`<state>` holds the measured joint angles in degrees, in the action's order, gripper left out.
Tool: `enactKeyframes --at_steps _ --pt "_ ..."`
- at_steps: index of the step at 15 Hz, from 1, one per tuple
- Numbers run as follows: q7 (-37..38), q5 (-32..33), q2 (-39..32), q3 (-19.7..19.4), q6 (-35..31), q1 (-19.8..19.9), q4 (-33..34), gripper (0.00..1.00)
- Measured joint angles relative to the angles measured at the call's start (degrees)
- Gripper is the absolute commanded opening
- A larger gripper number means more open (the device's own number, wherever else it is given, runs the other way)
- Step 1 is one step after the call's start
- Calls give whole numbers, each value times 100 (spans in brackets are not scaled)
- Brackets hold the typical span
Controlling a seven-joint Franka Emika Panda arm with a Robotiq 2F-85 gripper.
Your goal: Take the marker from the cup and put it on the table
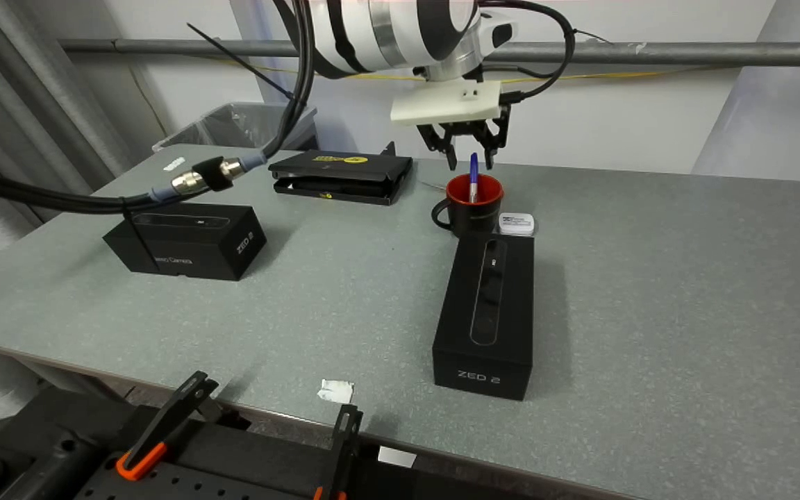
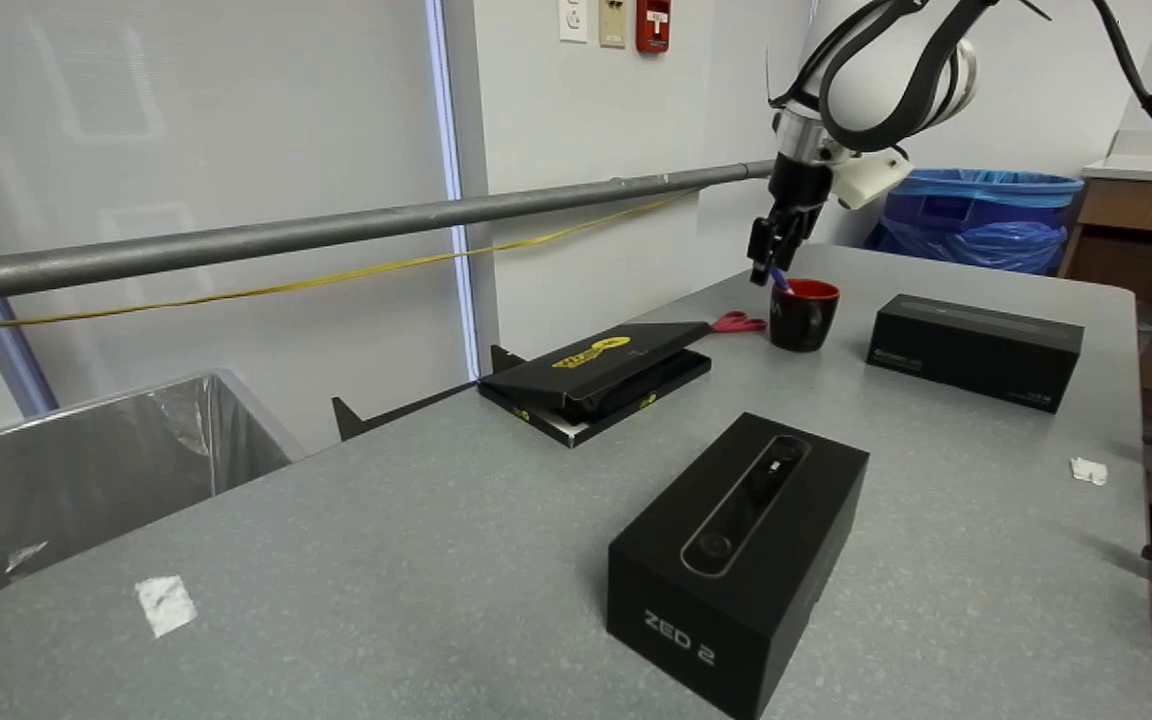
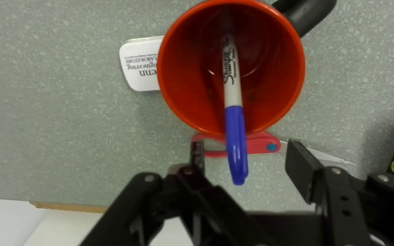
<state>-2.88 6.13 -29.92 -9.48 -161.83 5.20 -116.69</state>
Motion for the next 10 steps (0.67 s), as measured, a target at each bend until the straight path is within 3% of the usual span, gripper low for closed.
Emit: enactKeyframes --at_steps 5,10 --pt "62 -8 -30 -6 0 10 90 0" --pt "234 -8 -27 -35 0 11 123 3"
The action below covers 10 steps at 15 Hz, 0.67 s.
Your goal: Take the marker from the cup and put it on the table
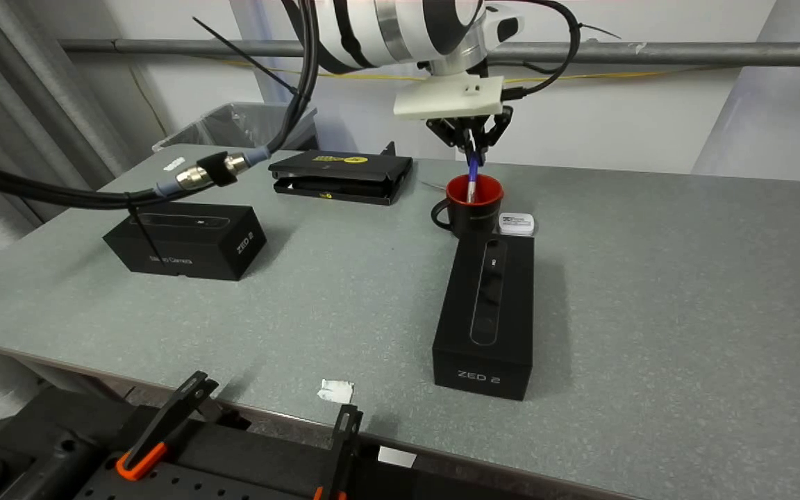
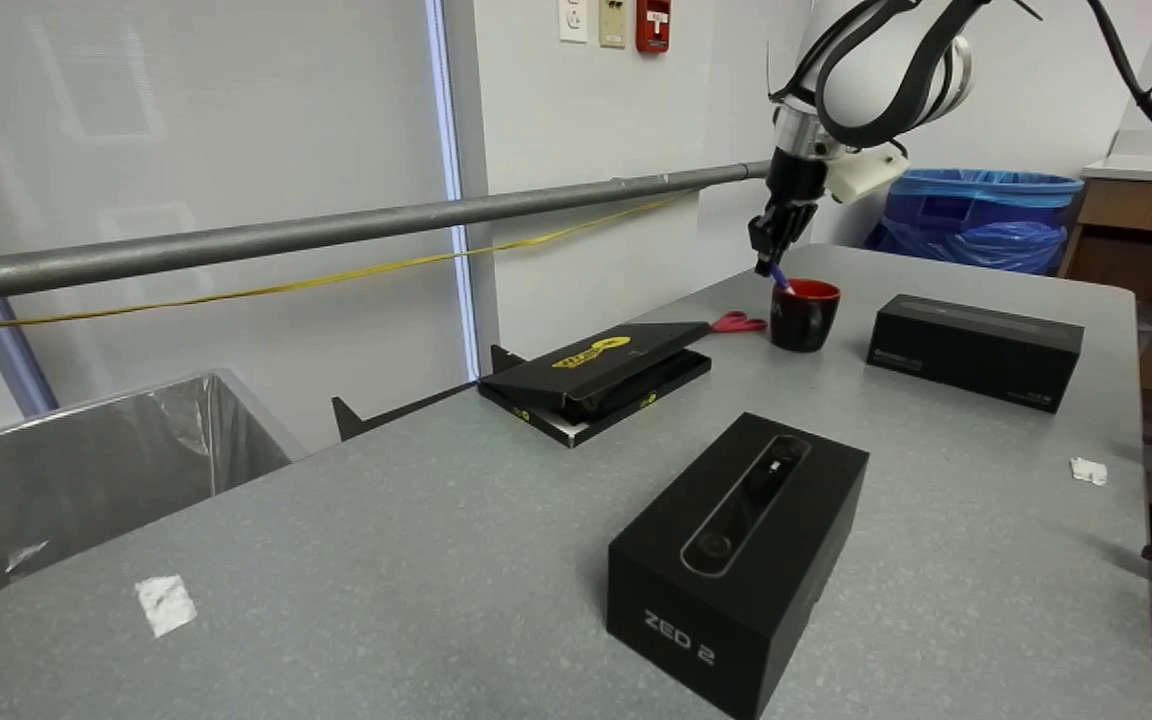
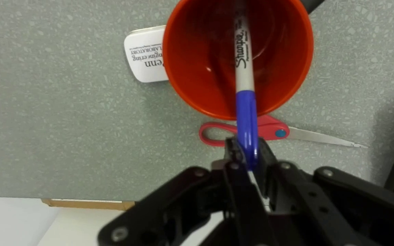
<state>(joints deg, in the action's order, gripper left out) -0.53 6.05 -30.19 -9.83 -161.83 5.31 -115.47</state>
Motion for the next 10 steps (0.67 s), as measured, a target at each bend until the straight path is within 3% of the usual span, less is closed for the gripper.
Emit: enactKeyframes --at_steps 5,10 --pt "43 7 402 -71 -7 -4 -147 3" --pt "-171 -7 1693 180 99 -14 -999 3"
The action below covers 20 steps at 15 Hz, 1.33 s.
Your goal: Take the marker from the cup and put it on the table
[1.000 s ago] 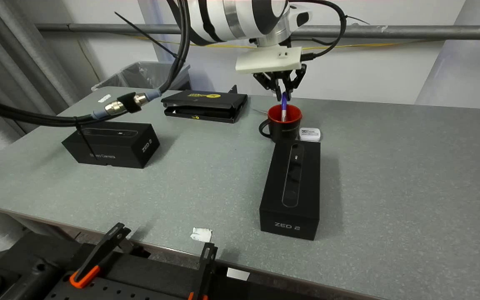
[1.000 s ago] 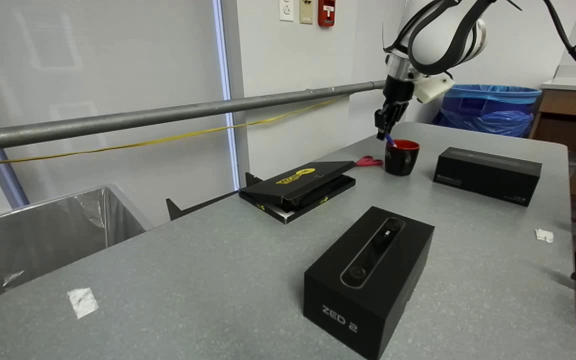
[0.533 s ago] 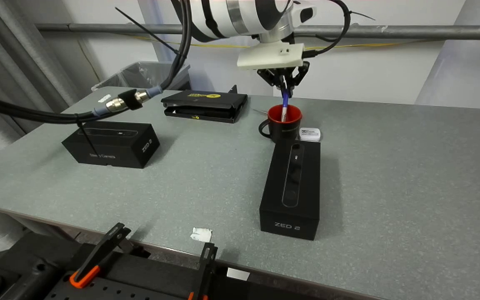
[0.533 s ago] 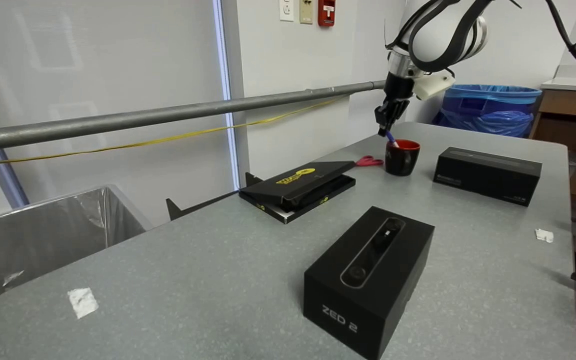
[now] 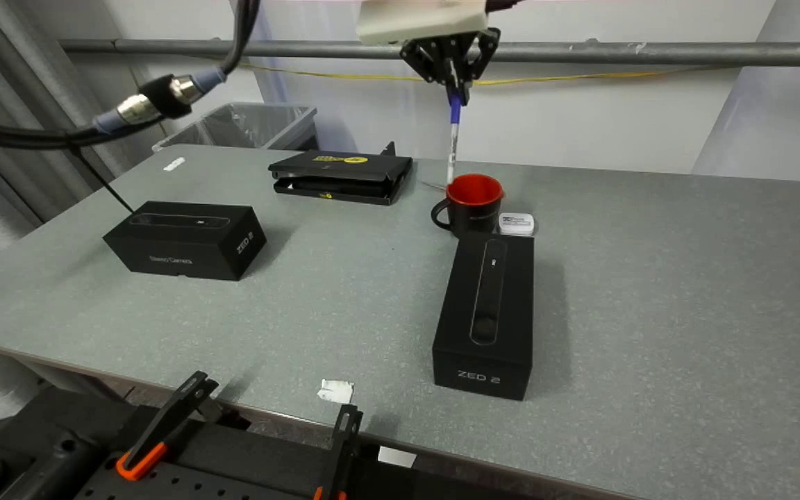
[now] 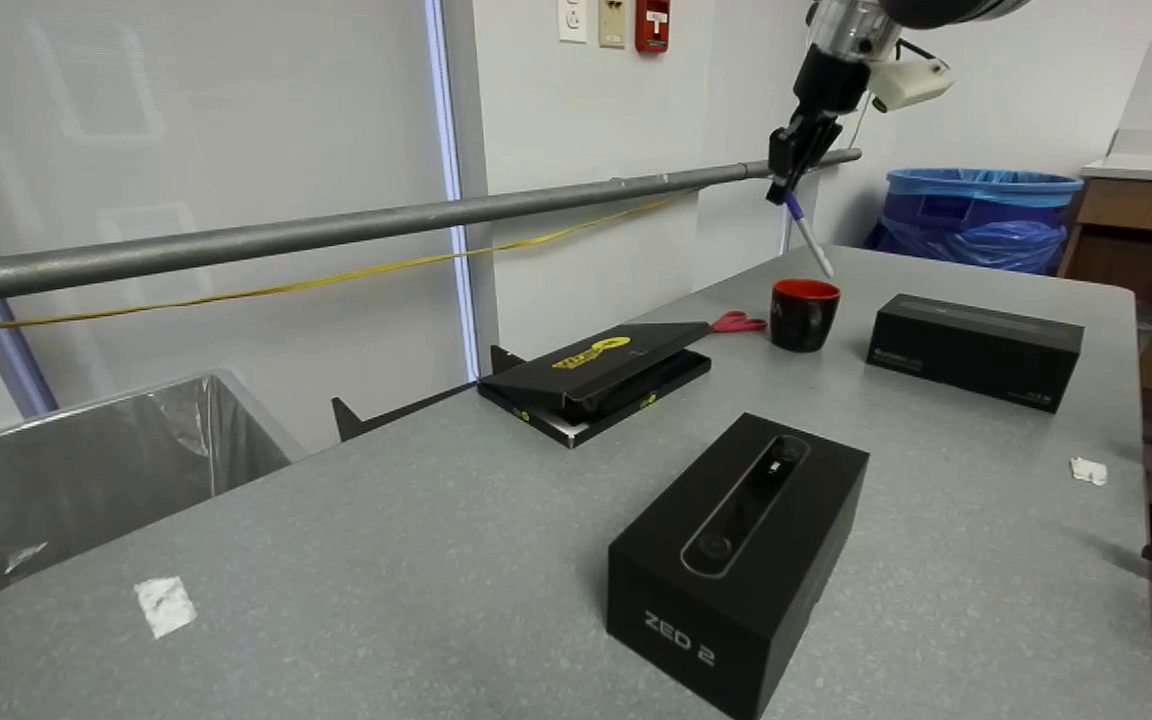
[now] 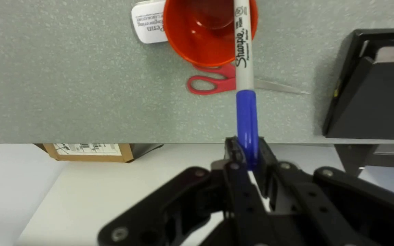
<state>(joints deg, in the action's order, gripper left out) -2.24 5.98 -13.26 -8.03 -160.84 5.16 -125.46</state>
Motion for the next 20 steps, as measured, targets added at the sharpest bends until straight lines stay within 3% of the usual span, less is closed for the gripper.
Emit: enactKeyframes --at_steps 3,5,9,14,15,17,20 --pt "-137 -34 544 378 400 -93 -537 3" --pt "28 190 487 488 603 -305 -739 3" --pt "703 878 -303 518 923 -775 -799 3" --pt "889 942 -1307 513 1113 -1183 -467 3" --pt "896 942 -1426 506 1120 -1236 -385 38" --pt "944 948 -1561 445 1120 -1355 -273 44" --pt "1118 1084 -1593 269 1091 -1568 -210 69"
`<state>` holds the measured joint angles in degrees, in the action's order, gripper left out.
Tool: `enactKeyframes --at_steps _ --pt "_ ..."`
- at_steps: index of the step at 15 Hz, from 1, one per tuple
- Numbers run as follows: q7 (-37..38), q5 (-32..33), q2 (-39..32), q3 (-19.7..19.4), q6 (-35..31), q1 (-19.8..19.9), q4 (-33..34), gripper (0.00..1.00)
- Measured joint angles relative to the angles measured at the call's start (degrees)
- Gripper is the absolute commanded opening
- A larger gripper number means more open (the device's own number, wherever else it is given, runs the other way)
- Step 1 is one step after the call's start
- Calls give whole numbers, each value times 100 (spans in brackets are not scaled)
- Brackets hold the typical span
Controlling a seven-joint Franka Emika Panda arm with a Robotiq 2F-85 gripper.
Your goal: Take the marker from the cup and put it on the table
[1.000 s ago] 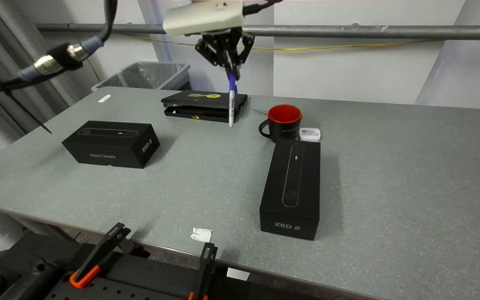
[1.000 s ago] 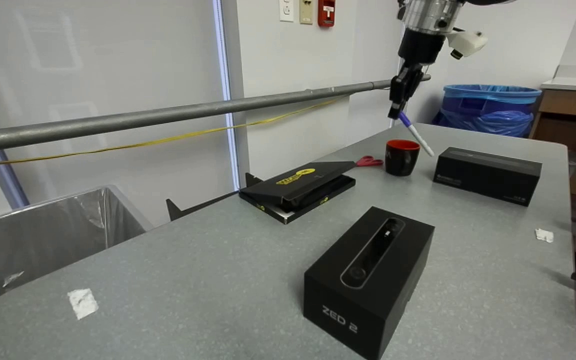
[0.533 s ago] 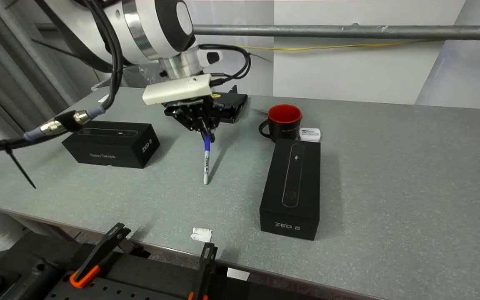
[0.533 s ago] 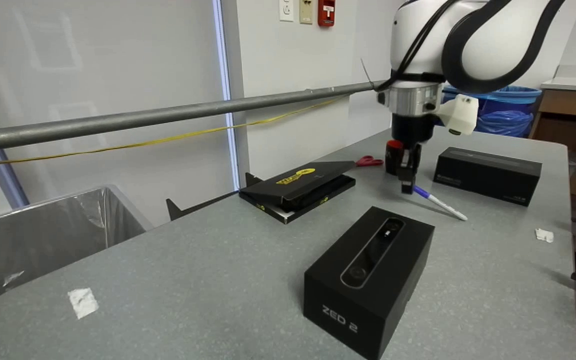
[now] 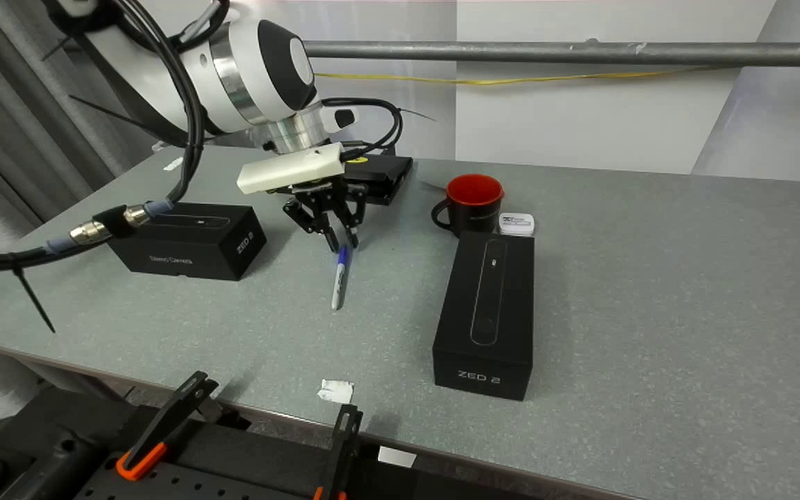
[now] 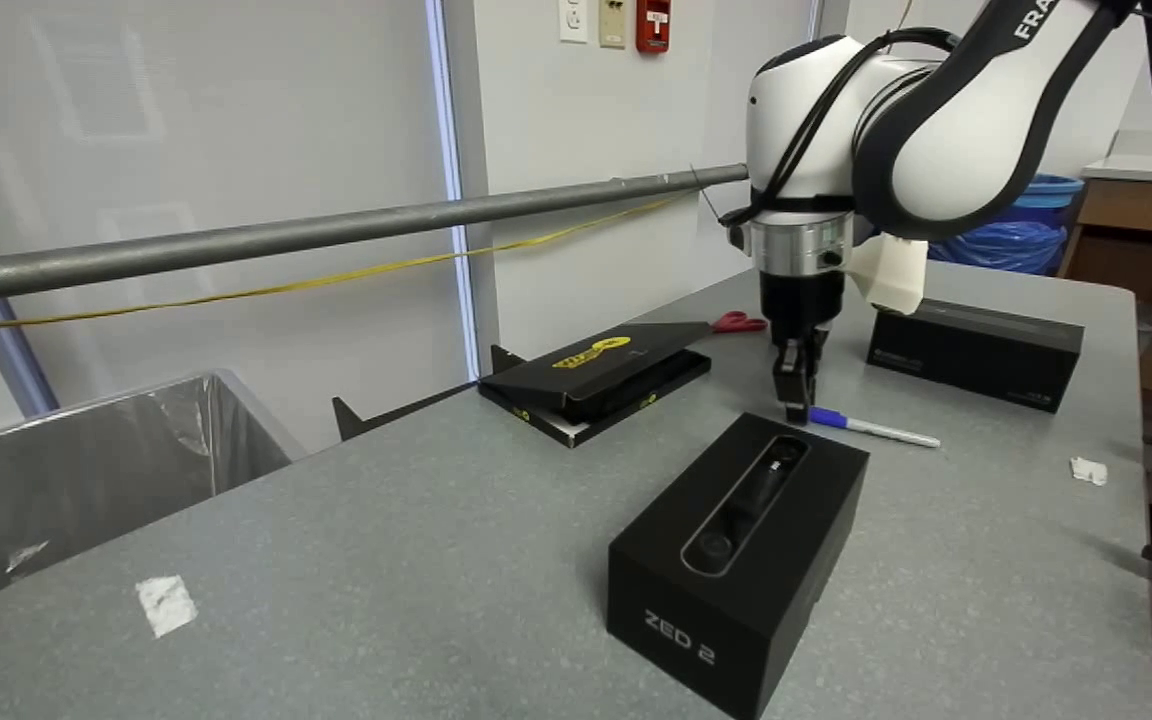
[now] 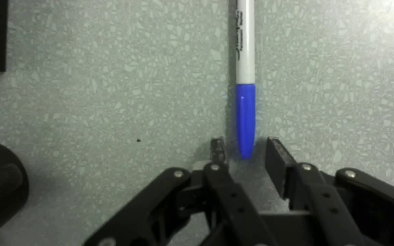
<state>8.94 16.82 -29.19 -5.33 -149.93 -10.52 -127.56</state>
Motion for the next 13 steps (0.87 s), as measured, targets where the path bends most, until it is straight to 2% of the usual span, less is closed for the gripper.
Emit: enactKeyframes --at_steps 4,13 --pt "278 223 0 -194 -3 -207 40 99" --pt "609 307 0 -278 -3 -302 125 100"
